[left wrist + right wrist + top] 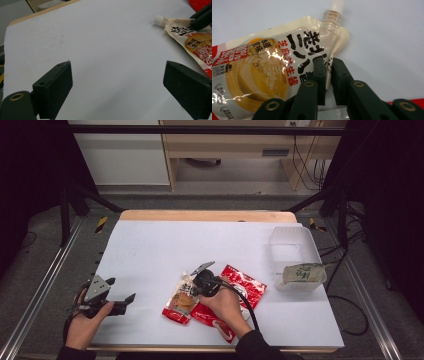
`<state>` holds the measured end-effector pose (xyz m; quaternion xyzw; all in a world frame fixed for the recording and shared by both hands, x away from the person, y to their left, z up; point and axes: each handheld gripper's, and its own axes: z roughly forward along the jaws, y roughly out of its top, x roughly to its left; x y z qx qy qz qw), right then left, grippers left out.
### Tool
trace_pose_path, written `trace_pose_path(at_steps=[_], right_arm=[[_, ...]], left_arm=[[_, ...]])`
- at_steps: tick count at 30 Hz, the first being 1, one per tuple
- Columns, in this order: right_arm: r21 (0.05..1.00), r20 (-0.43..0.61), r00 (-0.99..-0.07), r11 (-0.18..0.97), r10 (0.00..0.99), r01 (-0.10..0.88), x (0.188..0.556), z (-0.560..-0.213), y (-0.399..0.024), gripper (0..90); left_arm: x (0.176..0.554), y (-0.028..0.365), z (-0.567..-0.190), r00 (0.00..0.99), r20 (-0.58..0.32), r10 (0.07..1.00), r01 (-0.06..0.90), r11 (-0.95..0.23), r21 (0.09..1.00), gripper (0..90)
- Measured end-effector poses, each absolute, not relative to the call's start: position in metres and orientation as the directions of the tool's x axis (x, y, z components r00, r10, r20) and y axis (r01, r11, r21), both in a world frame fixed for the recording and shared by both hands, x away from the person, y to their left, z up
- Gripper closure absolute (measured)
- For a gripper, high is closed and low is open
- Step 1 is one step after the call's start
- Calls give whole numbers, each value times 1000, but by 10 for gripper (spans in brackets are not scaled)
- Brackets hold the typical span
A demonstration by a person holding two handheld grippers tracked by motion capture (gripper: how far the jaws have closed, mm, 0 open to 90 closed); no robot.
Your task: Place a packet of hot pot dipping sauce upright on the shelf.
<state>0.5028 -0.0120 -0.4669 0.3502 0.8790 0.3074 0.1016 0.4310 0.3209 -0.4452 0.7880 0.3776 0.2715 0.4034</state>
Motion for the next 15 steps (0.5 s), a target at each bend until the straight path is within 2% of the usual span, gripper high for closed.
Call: trace_pose_path(at_steps=[4,15], right_arm=[[636,10,-750,574,662,516,500,-461,-9,881],[717,-26,-790,563,612,412,494,-426,2,892]], left_arm=[[431,321,-446,567,122,814,377,-389,841,85],[431,321,-446,568,116,815,379,-385,842,85]])
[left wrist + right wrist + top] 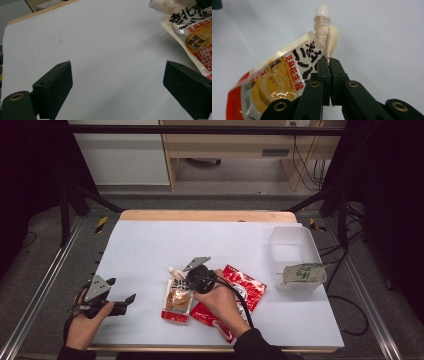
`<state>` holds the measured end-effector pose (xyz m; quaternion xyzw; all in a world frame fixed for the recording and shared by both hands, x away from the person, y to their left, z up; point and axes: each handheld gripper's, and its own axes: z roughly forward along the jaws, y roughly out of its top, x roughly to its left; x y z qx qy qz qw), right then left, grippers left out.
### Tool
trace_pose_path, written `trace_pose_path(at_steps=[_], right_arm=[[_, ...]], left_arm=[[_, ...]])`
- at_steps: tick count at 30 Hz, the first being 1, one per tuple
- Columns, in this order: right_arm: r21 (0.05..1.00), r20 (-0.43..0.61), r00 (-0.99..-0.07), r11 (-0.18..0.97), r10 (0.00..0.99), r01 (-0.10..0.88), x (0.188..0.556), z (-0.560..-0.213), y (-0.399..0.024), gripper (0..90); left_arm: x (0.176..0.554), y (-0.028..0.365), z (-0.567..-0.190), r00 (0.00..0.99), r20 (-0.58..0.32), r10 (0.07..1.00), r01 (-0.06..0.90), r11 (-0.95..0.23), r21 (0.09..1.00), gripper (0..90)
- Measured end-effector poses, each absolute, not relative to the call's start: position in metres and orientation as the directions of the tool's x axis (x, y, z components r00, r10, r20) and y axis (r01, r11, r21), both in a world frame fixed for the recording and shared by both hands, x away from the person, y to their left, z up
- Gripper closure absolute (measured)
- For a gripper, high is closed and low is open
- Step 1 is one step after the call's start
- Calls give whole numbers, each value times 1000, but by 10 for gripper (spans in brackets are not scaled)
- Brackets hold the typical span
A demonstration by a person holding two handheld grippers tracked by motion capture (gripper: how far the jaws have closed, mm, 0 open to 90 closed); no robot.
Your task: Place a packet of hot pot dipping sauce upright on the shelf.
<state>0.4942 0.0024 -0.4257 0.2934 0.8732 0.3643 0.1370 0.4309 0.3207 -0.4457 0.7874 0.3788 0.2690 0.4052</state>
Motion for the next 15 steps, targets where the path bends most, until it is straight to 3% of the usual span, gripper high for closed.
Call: trace_pose_path(at_steps=[15], right_arm=[[755,-98,-836,587,540,291,486,-379,15,895]], left_arm=[[430,321,-444,570,115,814,371,-380,847,91]])
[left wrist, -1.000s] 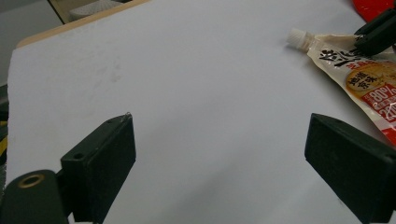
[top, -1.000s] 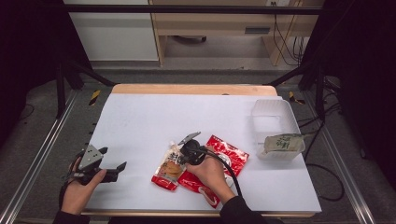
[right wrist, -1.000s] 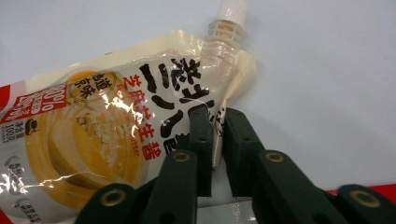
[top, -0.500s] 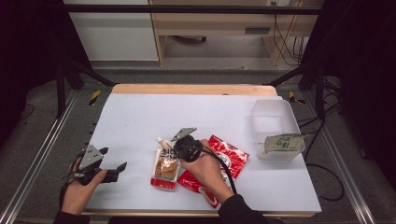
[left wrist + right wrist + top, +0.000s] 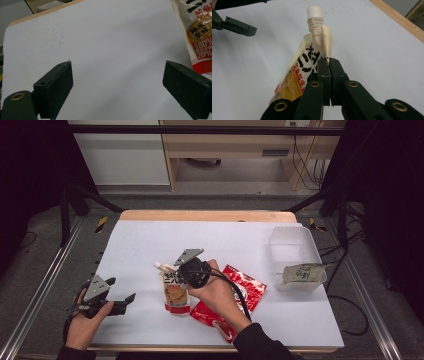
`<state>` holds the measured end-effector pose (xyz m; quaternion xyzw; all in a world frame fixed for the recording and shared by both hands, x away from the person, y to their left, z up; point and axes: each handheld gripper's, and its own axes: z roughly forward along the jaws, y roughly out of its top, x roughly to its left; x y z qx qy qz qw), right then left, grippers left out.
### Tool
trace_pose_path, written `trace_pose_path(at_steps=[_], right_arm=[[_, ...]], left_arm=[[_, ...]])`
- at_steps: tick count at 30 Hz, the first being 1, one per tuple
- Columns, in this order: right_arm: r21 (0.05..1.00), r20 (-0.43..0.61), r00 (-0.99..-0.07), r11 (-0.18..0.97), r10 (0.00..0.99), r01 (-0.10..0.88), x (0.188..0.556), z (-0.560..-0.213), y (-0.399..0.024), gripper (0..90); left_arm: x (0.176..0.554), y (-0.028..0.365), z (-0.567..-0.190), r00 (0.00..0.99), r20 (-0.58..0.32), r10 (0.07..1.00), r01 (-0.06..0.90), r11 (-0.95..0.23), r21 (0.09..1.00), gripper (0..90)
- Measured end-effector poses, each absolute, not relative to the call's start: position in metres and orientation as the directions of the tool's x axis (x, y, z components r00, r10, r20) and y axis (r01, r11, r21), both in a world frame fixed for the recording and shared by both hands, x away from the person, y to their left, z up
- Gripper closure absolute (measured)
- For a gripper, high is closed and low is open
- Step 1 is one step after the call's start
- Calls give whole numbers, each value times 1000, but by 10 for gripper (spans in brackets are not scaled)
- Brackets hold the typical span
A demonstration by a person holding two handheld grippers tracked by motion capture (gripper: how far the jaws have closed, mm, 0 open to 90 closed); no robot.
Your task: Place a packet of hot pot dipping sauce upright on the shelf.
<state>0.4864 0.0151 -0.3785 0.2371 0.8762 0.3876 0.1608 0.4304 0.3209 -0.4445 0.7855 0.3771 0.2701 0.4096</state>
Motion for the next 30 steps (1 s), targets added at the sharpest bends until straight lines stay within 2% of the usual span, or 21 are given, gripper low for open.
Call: trace_pose_path(at_steps=[16,30], right_arm=[[766,-139,-847,598,514,237,485,-358,20,896],[762,-151,-864,614,479,207,480,-354,23,897]], left_arm=[[430,321,-443,574,115,811,363,-378,852,91],[426,319,-438,597,97,796,346,-365,865,94]])
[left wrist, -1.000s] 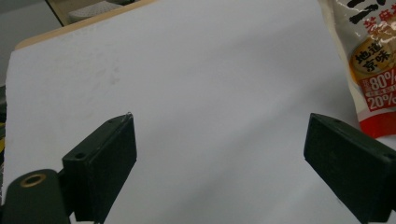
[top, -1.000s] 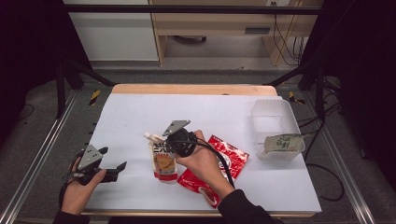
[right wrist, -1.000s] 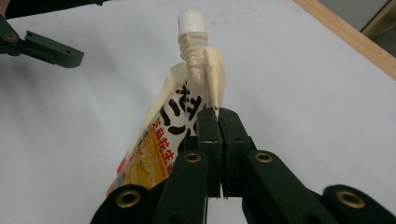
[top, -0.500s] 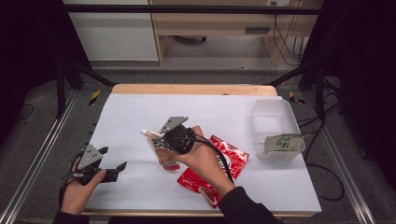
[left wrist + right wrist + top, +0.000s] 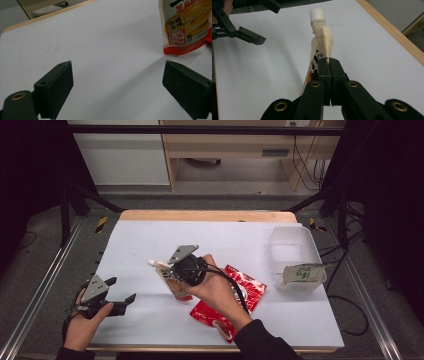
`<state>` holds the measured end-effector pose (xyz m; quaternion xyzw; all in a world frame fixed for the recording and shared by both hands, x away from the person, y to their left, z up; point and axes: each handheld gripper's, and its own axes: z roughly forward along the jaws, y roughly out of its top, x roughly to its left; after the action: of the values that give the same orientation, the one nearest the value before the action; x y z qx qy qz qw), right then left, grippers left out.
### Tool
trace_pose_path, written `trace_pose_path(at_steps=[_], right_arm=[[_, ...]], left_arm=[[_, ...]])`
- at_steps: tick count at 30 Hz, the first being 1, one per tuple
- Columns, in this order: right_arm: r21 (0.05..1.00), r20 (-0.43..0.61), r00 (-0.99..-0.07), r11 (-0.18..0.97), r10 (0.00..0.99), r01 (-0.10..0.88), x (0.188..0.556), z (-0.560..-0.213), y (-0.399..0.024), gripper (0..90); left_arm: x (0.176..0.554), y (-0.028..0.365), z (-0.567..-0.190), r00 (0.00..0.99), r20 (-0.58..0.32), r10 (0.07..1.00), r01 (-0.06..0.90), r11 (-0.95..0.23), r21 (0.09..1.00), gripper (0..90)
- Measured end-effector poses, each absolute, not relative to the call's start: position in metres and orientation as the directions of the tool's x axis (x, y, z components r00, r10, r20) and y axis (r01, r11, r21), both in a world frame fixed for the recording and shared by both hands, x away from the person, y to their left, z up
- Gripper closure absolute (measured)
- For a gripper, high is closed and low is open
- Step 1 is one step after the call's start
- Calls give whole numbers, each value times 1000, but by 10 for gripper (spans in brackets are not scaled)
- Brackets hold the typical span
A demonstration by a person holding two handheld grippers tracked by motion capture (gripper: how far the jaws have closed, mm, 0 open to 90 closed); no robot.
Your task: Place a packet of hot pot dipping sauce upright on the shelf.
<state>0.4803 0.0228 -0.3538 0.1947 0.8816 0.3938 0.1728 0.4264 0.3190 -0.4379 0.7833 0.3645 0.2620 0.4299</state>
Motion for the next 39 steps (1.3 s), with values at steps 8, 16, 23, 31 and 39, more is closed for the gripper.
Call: trace_pose_path(at_steps=[8,16,23,31,39], right_arm=[[762,-154,-879,620,452,185,474,-353,26,897],[770,-152,-892,616,426,163,471,-349,24,898],[776,-150,-906,615,397,142,466,-345,23,897],[778,-145,-919,617,366,123,458,-345,25,897],[783,-133,-928,611,349,118,455,-345,25,897]], left_arm=[[425,316,-432,616,79,784,334,-351,875,104],[425,306,-412,665,37,746,312,-322,894,143],[431,293,-396,706,54,706,292,-360,886,195],[438,274,-380,768,65,637,260,-403,877,285],[446,265,-374,809,56,584,240,-417,877,413]])
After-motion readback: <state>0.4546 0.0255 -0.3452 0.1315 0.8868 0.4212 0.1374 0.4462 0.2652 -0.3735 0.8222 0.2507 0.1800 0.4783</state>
